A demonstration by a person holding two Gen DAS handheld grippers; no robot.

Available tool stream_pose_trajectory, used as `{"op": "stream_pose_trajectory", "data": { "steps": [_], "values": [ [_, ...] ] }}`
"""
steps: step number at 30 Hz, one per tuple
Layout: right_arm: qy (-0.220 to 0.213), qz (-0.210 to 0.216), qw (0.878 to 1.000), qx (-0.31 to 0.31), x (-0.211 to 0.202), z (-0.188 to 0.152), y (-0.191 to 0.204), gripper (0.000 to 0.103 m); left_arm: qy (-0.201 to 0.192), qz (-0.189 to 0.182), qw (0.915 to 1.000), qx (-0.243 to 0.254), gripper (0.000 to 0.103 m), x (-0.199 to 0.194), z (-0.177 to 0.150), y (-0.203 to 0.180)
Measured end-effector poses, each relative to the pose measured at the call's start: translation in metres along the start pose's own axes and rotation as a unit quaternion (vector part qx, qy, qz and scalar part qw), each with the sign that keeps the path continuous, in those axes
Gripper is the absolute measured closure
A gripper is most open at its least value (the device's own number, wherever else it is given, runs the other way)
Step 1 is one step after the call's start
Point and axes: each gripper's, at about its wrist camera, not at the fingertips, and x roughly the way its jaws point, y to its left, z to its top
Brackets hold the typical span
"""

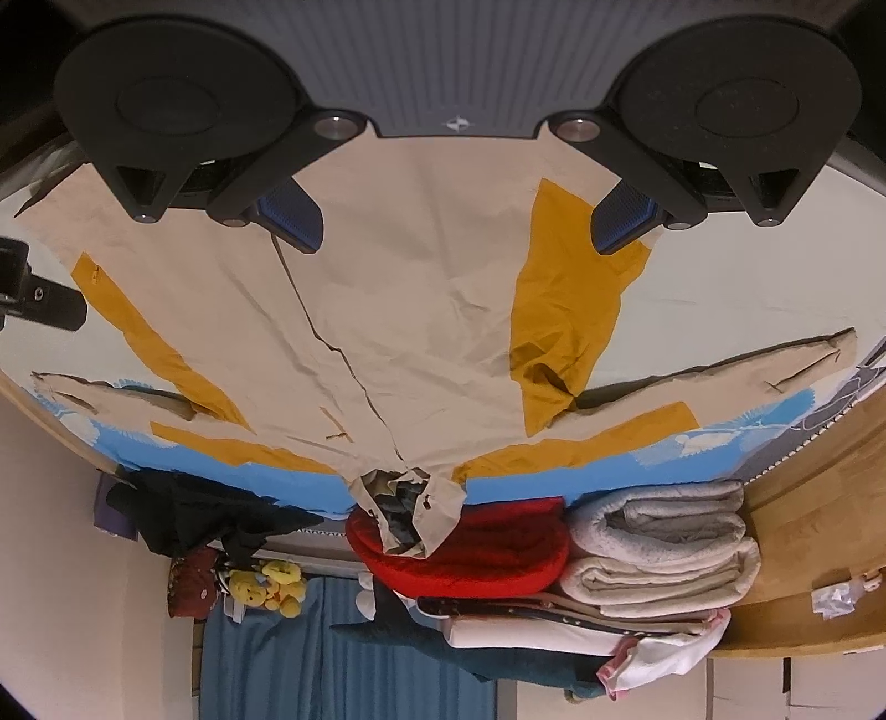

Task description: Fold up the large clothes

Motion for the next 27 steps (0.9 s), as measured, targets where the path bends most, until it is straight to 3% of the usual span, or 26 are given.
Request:
{"op": "stream_pose_trajectory", "data": {
  "steps": [27],
  "values": [
    [0.021,-0.003,1.000,-0.005,0.0061,0.0022,0.0079,0.001,0.011,0.002,0.9999,-0.005,0.000,0.0027,-0.0022,0.0029]
  ]
}}
